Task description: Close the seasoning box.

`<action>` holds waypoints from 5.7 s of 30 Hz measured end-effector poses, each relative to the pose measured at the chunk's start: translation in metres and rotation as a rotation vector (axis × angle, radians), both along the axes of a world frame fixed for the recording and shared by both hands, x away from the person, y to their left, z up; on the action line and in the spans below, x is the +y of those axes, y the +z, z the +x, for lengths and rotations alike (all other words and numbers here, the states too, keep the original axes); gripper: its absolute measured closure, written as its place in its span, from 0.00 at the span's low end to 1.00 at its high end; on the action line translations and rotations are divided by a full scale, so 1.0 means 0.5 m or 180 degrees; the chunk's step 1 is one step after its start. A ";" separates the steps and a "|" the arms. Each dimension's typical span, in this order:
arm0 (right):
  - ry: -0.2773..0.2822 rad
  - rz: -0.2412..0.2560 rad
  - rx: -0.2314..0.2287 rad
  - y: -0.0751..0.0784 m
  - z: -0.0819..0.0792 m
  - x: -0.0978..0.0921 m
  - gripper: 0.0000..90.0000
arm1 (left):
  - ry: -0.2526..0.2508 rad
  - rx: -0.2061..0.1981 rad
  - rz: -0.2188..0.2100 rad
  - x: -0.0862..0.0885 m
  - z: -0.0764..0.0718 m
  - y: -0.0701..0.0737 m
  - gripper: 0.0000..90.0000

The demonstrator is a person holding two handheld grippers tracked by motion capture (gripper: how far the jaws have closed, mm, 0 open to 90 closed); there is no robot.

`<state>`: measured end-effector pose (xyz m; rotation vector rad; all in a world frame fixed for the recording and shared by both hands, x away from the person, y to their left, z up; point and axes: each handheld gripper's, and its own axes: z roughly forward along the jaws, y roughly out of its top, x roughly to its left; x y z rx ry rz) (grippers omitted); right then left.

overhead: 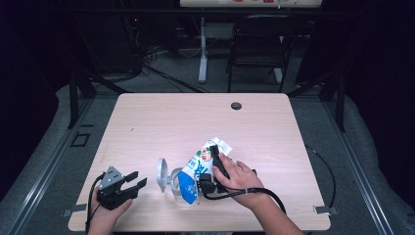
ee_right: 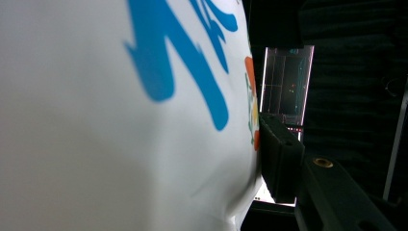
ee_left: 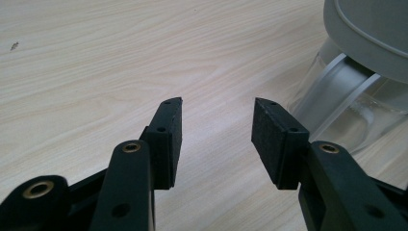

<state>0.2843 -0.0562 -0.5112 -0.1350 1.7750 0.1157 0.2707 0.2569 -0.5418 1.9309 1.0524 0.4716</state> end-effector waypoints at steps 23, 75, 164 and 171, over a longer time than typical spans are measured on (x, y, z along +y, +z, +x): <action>0.0026 0.0002 0.0003 0.000 -0.002 0.002 0.67 | -0.0007 0.0000 0.0008 0.001 0.001 0.000 0.61; 0.0015 -0.0044 -0.0023 0.006 -0.001 0.000 0.67 | -0.0007 0.0004 0.0010 0.001 0.001 0.000 0.61; 0.0090 -0.0163 -0.0131 0.012 -0.004 0.004 0.72 | -0.0007 -0.0007 0.0016 0.001 0.001 0.000 0.61; 0.0101 -0.0167 -0.0129 0.013 -0.004 0.003 0.73 | -0.0007 -0.0004 0.0016 0.001 0.001 0.000 0.61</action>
